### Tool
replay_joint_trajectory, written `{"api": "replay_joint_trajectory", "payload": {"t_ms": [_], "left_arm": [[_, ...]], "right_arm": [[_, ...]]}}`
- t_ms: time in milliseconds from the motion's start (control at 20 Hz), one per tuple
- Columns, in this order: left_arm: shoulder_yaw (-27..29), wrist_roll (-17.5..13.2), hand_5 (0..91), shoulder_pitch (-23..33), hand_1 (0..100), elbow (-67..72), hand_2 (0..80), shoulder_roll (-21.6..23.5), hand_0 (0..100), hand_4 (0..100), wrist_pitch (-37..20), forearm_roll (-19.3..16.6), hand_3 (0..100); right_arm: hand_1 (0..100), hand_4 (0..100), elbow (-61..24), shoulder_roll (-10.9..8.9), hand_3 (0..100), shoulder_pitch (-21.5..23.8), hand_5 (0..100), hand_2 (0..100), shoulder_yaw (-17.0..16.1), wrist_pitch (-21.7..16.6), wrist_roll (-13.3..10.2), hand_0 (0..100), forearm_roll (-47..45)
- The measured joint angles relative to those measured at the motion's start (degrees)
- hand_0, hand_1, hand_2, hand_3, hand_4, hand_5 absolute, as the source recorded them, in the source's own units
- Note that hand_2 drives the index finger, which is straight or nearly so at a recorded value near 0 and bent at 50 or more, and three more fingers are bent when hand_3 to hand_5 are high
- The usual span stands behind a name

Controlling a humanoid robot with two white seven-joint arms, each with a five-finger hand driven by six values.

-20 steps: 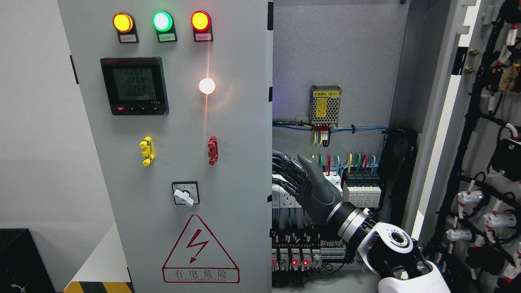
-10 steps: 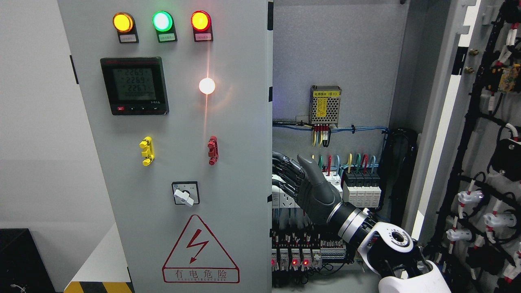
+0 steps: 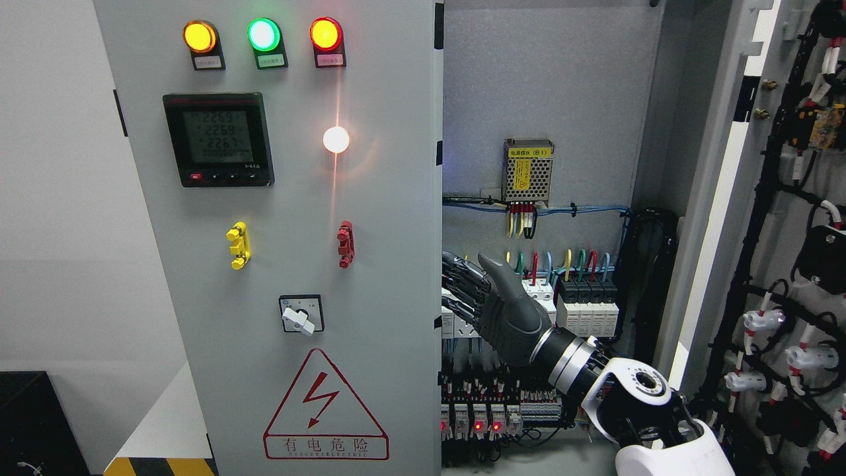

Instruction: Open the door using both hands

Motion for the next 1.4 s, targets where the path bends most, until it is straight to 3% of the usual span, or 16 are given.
{"api": "replay_joint_trajectory", "payload": {"t_ms": [1401], "left_arm": [[0.0,0.0,0.0,0.0,0,0.0,0.0,0.0,0,0,0.0,0.0,0]], "right_arm": [[0,0,0.2,0.01,0,-1.3,0,0,-0.2,0.3,2.7,19,-0.1]]}}
